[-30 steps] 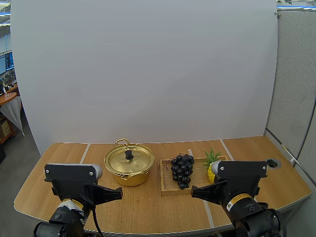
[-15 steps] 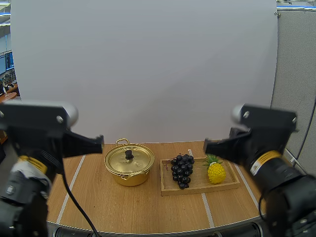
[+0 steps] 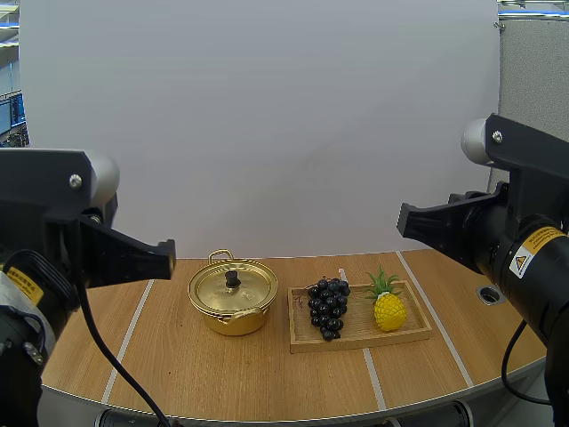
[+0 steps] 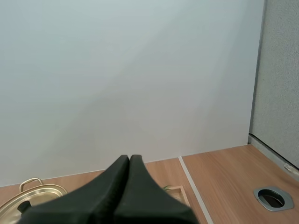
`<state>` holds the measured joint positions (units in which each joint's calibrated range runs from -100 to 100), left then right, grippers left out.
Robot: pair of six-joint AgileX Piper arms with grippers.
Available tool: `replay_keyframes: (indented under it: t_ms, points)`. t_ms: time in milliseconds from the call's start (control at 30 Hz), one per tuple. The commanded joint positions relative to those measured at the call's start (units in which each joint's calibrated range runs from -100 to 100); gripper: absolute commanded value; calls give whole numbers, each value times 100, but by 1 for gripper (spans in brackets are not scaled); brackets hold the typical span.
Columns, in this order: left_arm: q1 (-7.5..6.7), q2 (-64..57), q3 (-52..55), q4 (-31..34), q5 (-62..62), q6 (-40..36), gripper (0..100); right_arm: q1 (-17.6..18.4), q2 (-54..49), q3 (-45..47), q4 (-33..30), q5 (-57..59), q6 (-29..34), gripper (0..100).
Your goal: Open the pot, put the pineapple inside, and close it
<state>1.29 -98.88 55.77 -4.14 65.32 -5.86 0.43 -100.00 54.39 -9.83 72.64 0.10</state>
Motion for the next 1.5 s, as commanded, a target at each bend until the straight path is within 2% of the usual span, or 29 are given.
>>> replay_keyframes:
  t_ms: [0, 200, 367, 433, 500, 567, 600, 633, 700, 733, 767, 933, 1067, 1200, 1333, 1467]
  points:
    - [3, 366, -24, -273, 129, 2, 0, 5, 0, -70, -15, 119, -46, 0]
    - [3, 1575, -24, -395, -158, 87, 0, 5, 413, -70, 316, 226, -608, 0]
    - [3, 2644, -44, -542, -368, 316, 0, 5, 969, -70, 403, 454, -720, 0]
    - [3, 2951, -41, -542, -368, 316, 4, 5, 1139, -70, 403, 539, -720, 1]
    - [3, 3208, -41, -542, -368, 316, 12, 5, 1233, -70, 403, 577, -720, 18]
    - [3, 3389, -41, -542, -368, 316, 28, 5, 1248, -70, 403, 586, -720, 41]
    - [3, 3451, -41, -542, -368, 316, 38, 5, 1248, -70, 403, 586, -720, 54]
    - [3, 3534, -41, -542, -368, 316, 53, 5, 1248, -70, 413, 586, -710, 69]
    - [3, 3642, -41, -542, -317, 413, 79, 5, 1248, -70, 429, 586, -626, 93]
    - [3, 3710, -41, -542, -222, 508, 91, 5, 1248, -70, 456, 586, -462, 100]
    - [3, 3766, -41, -542, -137, 629, 100, 5, 1248, -70, 456, 601, -374, 100]
    - [3, 4204, -41, -710, 493, 1256, 100, 5, 1248, -70, 456, 824, -268, 100]
    - [3, 4564, -41, -1040, 553, 2085, 100, 5, 1248, -70, 443, 859, -268, 100]
    - [3, 4907, -41, -1499, 553, 2869, 100, 5, 1248, -70, 471, 1178, -550, 100]
    - [3, 5354, -56, -1898, 183, 3563, 100, 5, 1248, -70, 509, 1656, -604, 100]
    - [3, 5976, -315, -1933, -365, 3757, 100, 5, 1248, -70, 549, 1770, -698, 100]
